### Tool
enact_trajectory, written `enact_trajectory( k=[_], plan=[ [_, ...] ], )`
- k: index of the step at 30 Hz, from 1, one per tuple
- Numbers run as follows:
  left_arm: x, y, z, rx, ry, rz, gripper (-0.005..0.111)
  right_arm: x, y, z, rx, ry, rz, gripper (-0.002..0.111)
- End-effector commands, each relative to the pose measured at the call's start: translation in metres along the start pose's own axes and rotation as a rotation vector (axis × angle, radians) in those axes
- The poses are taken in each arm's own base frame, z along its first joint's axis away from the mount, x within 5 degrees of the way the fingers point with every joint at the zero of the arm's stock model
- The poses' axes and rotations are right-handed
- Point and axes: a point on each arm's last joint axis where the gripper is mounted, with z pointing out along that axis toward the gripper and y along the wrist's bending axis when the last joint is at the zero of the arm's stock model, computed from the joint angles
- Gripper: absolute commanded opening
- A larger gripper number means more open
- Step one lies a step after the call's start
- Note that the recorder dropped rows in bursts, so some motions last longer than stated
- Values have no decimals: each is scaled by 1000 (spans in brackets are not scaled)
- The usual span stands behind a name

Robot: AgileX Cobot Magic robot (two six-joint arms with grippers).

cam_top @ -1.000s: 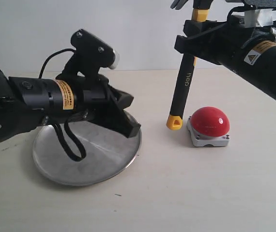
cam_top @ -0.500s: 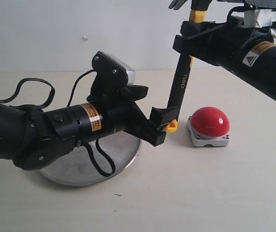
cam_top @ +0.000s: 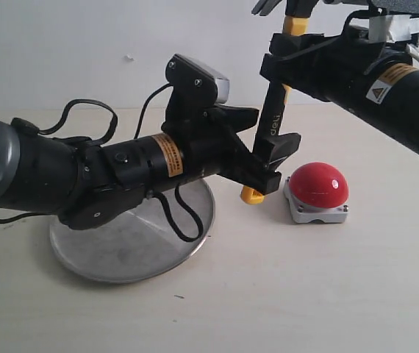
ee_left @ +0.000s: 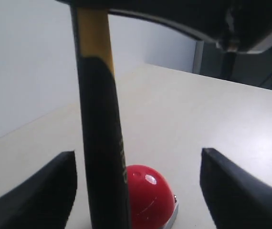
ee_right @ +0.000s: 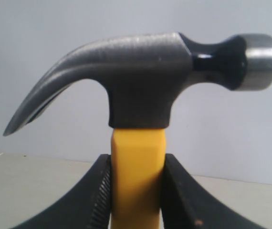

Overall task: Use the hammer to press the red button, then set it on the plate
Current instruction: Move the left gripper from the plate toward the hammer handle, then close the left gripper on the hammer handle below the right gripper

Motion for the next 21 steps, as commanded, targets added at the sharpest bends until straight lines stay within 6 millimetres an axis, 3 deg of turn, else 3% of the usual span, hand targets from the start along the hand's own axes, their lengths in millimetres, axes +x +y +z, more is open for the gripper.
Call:
enact_trajectory(
  k=[1,21],
  plan=[
    [8,3,12,16,3,-46,69,-15,5,-2,-44,-100,0,0],
    [12,7,22,7,20,-44,69,-16,10,-2,-98,-107,0,0]
  ],
)
